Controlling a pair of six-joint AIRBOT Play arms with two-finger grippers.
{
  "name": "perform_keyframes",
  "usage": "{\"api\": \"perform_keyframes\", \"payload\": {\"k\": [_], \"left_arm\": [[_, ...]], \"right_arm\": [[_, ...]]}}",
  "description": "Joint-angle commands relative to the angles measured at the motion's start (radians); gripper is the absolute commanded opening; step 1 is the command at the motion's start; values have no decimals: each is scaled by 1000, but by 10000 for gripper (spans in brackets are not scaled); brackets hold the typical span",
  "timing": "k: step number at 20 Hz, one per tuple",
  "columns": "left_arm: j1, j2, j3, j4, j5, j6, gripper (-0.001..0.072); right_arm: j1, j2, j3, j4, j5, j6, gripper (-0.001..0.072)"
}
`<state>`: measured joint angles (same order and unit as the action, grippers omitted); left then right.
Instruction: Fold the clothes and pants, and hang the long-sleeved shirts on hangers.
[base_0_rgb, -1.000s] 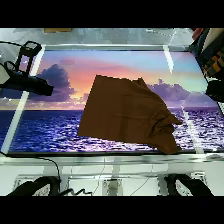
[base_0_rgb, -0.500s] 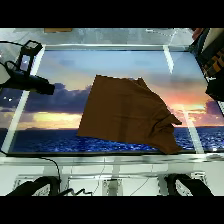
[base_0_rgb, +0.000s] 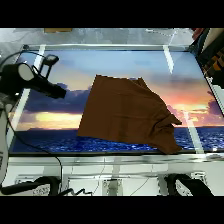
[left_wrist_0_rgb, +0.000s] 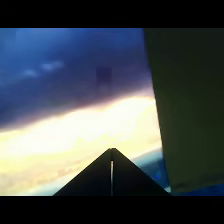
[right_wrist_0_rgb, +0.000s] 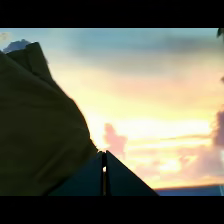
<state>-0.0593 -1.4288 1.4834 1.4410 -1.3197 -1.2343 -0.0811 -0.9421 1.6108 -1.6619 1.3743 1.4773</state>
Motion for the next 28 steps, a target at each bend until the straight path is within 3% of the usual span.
{"api": "perform_keyframes", "payload": {"k": [1,3,6,8,9,10,11,15,23,24,26,28], "left_arm": [[60,-111,-16,-61,-112,1,13],[119,-124,-69,-162,-134,19,12],[195,-82,-224,-192,-82,23,12],[231,-28,-359,-348,-56,113,21],[238,-8,-422,-439,-58,167,174],[238,6,-483,-511,-55,203,458],[230,10,-532,-557,-41,234,602],[211,8,-657,-557,89,273,601],[160,5,-715,-553,204,333,567],[137,-1,-715,-552,206,333,555],[90,-18,-715,-553,225,333,406],[57,-32,-715,-558,275,332,405]], "right_arm": [[0,0,0,-63,-87,-235,13],[0,-1,-9,-70,-140,-238,13],[0,-27,-11,-75,-133,-241,13],[0,-53,-25,-70,-136,-241,13],[0,-72,-31,-64,-137,-240,13],[0,-95,-39,-56,-136,-238,13],[0,-119,-46,-41,-135,-238,13],[0,-192,-60,-2,-97,-237,13],[0,-201,-60,10,-82,-237,13],[0,-201,-60,10,-80,-237,13],[0,-201,-60,9,-60,-237,13],[0,-201,-60,7,-45,-237,13]]}}
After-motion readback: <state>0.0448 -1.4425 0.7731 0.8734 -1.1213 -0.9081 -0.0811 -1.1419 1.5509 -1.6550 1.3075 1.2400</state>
